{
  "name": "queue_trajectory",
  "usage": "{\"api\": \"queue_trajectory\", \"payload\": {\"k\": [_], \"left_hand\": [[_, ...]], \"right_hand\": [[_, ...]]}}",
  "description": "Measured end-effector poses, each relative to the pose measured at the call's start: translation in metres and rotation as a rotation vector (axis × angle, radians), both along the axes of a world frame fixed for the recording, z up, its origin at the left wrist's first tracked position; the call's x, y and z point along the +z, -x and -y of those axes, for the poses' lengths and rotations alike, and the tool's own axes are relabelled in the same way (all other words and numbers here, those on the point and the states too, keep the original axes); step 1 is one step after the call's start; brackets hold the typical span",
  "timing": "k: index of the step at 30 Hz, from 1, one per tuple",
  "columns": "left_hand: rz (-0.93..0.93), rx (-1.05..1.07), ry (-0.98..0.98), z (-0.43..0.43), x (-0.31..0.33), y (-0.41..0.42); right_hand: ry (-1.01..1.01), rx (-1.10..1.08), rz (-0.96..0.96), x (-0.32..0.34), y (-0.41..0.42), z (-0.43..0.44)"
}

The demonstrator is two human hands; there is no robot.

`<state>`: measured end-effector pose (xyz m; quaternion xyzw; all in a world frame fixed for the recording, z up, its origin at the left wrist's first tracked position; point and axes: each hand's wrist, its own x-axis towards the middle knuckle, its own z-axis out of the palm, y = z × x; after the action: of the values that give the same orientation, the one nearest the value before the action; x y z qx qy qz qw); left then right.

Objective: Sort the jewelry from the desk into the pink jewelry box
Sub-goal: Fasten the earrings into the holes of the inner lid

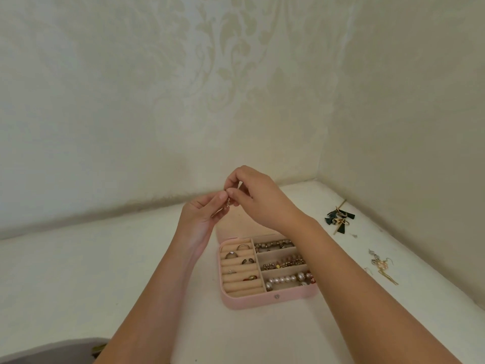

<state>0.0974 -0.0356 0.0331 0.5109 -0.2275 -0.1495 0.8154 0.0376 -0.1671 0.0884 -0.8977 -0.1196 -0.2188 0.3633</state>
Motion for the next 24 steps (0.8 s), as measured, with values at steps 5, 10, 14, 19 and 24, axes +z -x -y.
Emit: {"api": "queue_trajectory", "payload": {"k": [5,10,14,19,24], "left_hand": [[-0.033,0.017,-0.013,0.001,-0.003,0.0],[-0.095,0.006,-0.026,0.003,-0.002,0.004],[-0.182,0.006,-0.031,0.005,-0.001,0.005],[-0.281,0.008,0.027,0.009,0.003,0.008],[-0.305,0.016,0.027,0.009,0.005,0.01]], "right_hand": [[0.16,-0.019,0.102,-0.007,-0.002,0.0],[0.308,-0.052,0.106,-0.015,-0.003,0.002],[0.419,-0.098,0.067,-0.016,-0.001,0.0],[0.455,-0.113,0.062,-0.017,-0.002,-0.002],[0.46,-0.128,0.042,-0.017,0.001,-0.003]]}}
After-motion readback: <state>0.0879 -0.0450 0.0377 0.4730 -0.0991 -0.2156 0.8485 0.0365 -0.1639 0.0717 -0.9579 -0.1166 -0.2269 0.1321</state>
